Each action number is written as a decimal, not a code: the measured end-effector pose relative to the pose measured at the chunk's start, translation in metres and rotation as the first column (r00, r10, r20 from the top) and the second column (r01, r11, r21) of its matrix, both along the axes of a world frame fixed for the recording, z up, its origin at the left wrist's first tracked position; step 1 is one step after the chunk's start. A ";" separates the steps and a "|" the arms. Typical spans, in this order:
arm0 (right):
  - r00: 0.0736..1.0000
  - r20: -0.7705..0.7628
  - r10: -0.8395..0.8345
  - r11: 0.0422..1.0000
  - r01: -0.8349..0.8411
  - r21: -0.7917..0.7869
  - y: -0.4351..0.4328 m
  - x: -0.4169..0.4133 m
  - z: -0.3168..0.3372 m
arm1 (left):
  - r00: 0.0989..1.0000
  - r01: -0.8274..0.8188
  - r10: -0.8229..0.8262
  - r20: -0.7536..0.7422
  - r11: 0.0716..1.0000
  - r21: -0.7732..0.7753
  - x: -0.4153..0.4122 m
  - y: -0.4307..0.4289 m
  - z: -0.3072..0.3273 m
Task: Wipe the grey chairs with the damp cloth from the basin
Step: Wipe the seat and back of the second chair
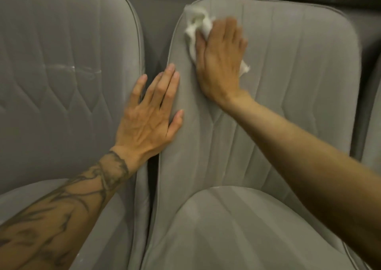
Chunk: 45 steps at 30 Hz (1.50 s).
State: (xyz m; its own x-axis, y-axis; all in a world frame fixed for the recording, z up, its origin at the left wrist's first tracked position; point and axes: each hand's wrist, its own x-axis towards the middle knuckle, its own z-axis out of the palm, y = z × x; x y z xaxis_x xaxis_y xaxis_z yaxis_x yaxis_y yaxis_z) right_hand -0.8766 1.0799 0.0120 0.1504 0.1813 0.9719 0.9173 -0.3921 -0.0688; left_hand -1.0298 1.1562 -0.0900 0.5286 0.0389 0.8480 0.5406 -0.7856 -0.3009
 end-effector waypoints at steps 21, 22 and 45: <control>0.980 -0.042 -0.194 0.981 0.193 -0.028 0.027 0.014 0.067 | 0.995 0.015 -0.003 0.104 0.994 -0.110 -0.009 -0.007 -0.014; 0.985 -0.063 -0.160 0.987 0.159 -0.018 0.026 0.007 0.059 | 0.994 0.022 -0.010 0.107 0.994 -0.110 -0.008 -0.008 -0.014; 0.989 -0.083 0.125 0.986 -0.133 -0.103 -0.013 -0.041 -0.090 | 0.999 0.037 -0.038 -0.006 0.983 -0.182 -0.033 -0.017 -0.055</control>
